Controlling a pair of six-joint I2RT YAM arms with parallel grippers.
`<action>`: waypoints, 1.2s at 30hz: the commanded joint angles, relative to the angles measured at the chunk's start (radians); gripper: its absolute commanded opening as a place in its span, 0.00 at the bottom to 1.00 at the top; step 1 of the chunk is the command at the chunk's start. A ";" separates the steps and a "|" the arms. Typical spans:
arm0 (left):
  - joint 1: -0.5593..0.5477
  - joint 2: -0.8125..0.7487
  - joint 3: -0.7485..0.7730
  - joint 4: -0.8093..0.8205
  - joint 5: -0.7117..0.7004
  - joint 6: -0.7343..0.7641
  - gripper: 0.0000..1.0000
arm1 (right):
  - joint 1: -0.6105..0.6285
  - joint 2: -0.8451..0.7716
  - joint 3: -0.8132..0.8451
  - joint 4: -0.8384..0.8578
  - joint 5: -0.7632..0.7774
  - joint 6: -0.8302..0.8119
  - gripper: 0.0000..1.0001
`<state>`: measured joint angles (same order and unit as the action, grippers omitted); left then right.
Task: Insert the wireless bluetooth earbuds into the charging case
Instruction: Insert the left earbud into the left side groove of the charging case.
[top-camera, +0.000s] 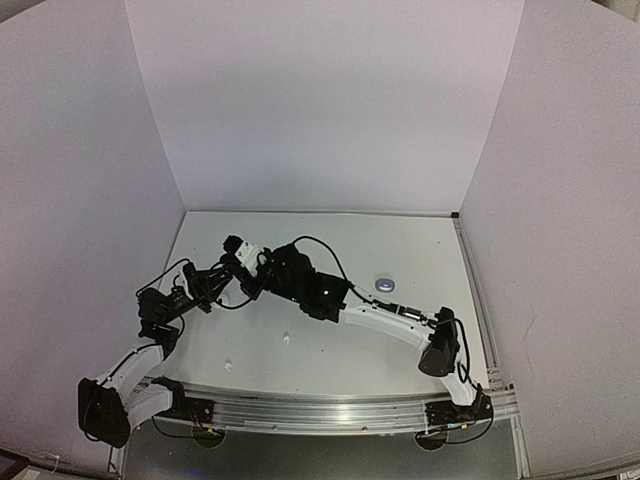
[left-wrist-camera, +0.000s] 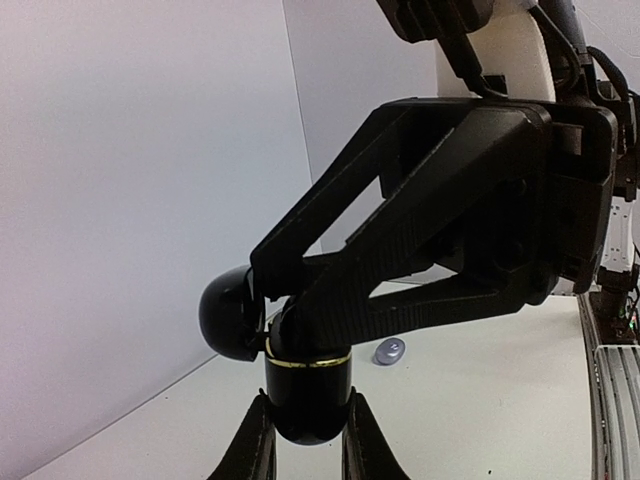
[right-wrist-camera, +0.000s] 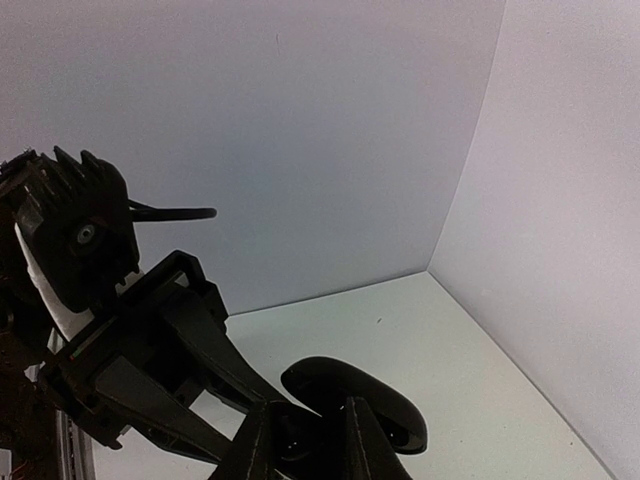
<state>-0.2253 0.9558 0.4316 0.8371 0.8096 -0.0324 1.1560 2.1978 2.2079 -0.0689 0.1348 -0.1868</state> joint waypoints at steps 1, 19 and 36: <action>0.000 -0.015 0.040 0.097 0.004 -0.018 0.00 | -0.008 0.039 0.041 -0.046 -0.013 0.016 0.23; 0.000 -0.018 0.036 0.063 -0.013 -0.047 0.00 | -0.009 0.023 0.107 -0.044 -0.080 0.021 0.36; 0.000 -0.010 0.046 0.013 -0.020 -0.053 0.00 | -0.035 -0.051 0.134 -0.045 -0.260 0.175 0.52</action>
<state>-0.2237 0.9546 0.4316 0.8541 0.8003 -0.0788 1.1320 2.2127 2.2941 -0.1291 -0.0555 -0.0754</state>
